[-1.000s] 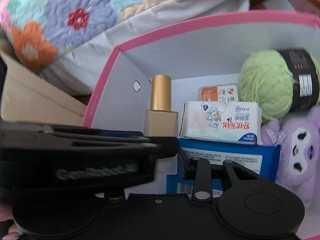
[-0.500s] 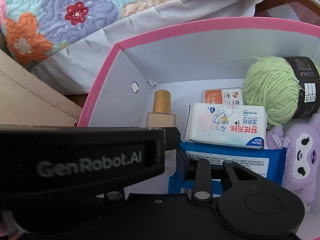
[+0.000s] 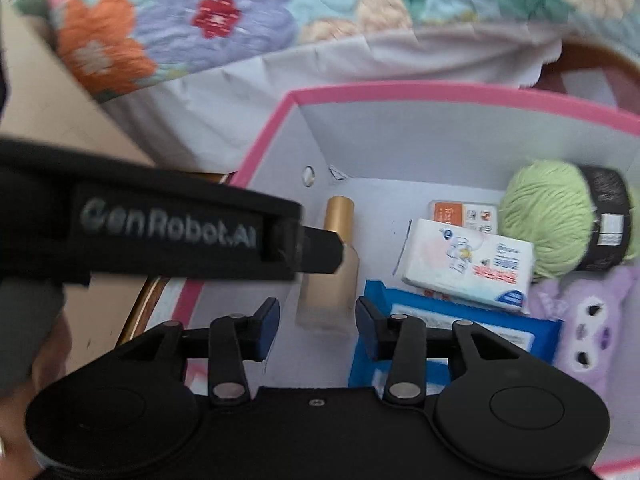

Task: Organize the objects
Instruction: 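Withdraw the right tool toward the orange makeup sponge, then close the right tool on the orange makeup sponge, then lift the sponge and carry it into the pink box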

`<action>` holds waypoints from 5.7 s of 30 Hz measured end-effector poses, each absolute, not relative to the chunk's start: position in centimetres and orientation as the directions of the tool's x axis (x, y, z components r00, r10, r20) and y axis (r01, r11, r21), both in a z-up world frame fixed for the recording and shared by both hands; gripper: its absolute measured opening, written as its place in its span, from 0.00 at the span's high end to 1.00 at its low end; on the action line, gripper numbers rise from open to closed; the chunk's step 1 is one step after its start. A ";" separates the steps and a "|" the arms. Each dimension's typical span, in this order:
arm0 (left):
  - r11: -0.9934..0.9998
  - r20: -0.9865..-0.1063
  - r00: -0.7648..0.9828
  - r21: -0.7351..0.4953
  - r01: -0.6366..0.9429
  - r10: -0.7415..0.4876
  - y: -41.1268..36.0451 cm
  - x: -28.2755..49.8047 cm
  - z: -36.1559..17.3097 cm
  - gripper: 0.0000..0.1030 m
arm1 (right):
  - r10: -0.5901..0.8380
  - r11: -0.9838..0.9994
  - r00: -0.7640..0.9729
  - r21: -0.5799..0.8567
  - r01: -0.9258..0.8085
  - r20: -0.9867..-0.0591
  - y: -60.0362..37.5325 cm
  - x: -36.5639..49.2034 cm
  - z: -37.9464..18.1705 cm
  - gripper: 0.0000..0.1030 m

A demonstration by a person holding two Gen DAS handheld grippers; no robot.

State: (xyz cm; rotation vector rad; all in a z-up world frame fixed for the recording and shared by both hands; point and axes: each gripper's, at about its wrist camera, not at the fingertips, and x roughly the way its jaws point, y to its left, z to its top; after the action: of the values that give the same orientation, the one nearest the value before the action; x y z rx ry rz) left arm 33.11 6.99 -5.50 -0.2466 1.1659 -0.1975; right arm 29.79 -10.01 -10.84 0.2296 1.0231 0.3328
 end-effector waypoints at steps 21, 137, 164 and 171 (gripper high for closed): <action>0.984 -0.877 0.449 -0.138 0.109 -0.173 8.6 21.0 5.1 0.13 | 0.351 0.929 0.606 0.183 -0.322 -0.714 -11.4 18.1 0.4 0.42; 0.931 -0.745 0.562 -0.245 0.271 -0.359 5.8 11.3 7.6 0.61 | 0.422 0.801 0.520 0.037 -0.598 -0.743 -5.0 9.7 3.0 0.63; 0.952 -0.773 0.559 -0.282 0.122 -0.301 5.4 34.8 -3.8 0.61 | 0.350 0.929 0.514 0.221 -0.295 -0.783 -8.2 31.4 -6.9 0.63; 0.951 -0.799 0.521 -0.293 0.101 -0.301 5.3 37.3 -7.5 0.61 | 0.330 0.925 0.479 0.176 -0.337 -0.814 -8.4 33.8 -10.1 0.63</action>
State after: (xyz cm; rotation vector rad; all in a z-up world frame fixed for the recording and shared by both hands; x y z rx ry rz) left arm 37.32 5.32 -7.48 -0.2205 0.9960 -0.2432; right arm 33.83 -8.44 -10.14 -0.0079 0.9910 0.4067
